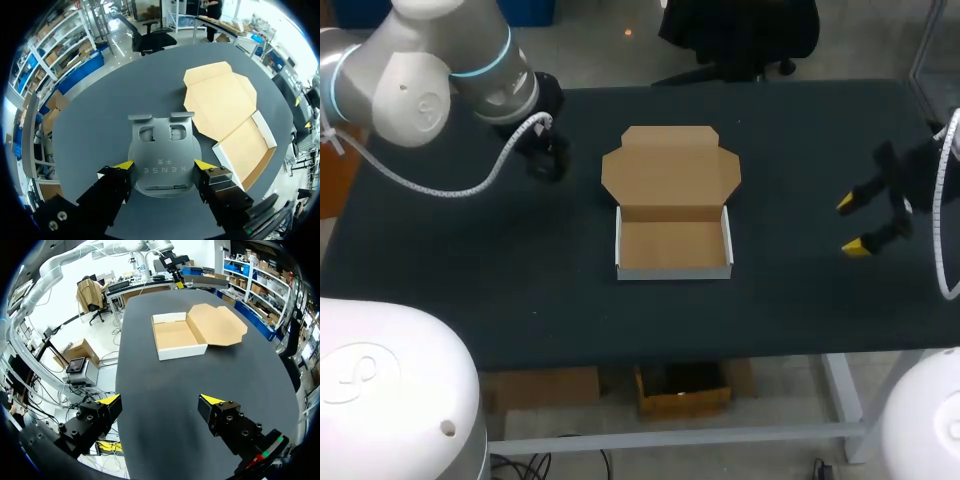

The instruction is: Assemble the packaging by folding the flat box into shape, placing the metal phone stand inside, and closing the box properly

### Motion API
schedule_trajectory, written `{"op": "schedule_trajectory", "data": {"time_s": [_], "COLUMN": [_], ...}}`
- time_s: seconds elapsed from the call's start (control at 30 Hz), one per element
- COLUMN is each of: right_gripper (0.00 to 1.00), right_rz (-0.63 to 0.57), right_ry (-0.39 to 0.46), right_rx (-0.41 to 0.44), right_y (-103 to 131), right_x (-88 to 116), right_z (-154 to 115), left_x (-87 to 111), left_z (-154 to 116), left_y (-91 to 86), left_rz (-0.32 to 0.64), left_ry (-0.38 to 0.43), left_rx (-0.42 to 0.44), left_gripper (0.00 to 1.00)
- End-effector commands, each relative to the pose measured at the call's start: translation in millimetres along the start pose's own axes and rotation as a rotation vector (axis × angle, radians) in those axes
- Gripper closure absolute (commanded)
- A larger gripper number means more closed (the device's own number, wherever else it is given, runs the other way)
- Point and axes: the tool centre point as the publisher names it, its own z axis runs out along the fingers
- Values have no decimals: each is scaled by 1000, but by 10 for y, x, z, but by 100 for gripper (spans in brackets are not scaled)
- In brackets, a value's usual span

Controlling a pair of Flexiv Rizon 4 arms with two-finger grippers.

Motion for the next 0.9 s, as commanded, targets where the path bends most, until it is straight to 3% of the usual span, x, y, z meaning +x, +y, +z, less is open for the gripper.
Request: {"op": "schedule_trajectory", "data": {"time_s": [0.03, 0.57, 0.9], "right_gripper": [0, 0, 0], "right_rz": [22, 31, 31], "right_ry": [-31, -58, -58], "right_rx": [23, 1, 1], "right_y": [25, 10, 10], "right_x": [-26, -85, -85], "right_z": [100, 179, 179], "left_x": [43, 191, 442], "left_z": [-21, 5, 8], "left_y": [-1, -54, -106], "left_rz": [5, 37, 89], "left_ry": [-6, 3, 5], "left_rx": [1, -12, -20], "left_gripper": [100, 100, 100]}}
